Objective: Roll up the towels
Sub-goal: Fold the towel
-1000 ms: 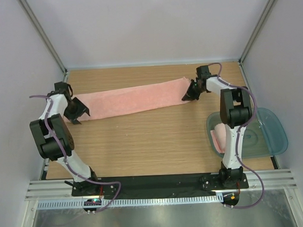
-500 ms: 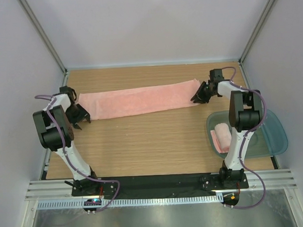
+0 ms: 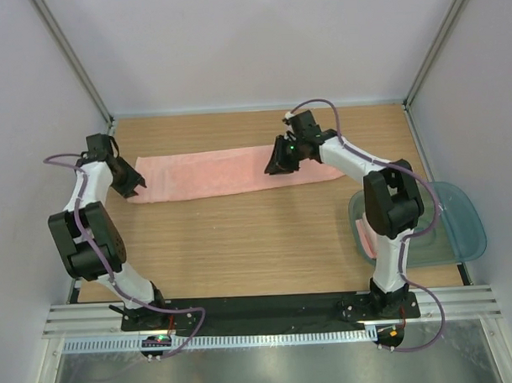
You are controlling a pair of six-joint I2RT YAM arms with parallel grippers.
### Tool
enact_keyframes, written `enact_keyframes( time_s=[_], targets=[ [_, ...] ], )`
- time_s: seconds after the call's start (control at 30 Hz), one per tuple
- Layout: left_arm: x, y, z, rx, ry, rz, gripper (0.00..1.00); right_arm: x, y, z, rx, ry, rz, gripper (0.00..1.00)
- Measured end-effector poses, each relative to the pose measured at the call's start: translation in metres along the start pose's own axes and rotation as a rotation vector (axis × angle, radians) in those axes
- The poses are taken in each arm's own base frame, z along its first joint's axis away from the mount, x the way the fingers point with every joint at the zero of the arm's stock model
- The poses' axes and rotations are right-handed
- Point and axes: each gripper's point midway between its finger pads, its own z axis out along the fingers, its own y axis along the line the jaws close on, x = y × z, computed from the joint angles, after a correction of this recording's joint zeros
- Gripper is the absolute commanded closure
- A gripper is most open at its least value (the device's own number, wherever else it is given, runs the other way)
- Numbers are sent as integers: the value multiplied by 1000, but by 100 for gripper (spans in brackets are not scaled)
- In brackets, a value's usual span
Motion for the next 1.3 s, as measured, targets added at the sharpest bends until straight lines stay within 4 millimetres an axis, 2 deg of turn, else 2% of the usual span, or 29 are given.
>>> enact_keyframes(
  time_s=[0.07,0.13,0.27,0.37,0.47,0.57,0.77,0.87,0.97,1.1,1.2,1.3],
  targets=[
    [-11,-9,-7,30,-40,-12,71,15,40,6,-108,38,-30,80],
    [-20,-14,-6,39,-52,-18,73,23,79,15,-232,71,-43,88],
    [-27,-15,17,15,-33,-35,76,36,136,39,-424,143,-58,94],
    [-17,-4,44,-34,27,-43,77,50,167,60,-535,218,-63,99],
    [-5,7,66,-82,82,-48,77,64,187,81,-614,287,-65,99],
    [-6,7,70,-92,88,-49,78,81,199,105,-658,340,-68,99],
    [-9,10,72,-115,75,-42,79,113,201,148,-661,409,-52,99],
    [-12,13,72,-131,69,-36,79,124,192,162,-638,433,-36,99],
    [-14,18,72,-137,68,-37,79,125,176,170,-607,438,-13,99],
    [-17,24,71,-142,72,-45,81,118,153,161,-594,431,13,99],
    [-21,29,71,-148,73,-58,82,108,127,148,-580,418,45,99],
    [-24,33,71,-148,78,-74,82,91,92,131,-555,387,83,99]
  ],
)
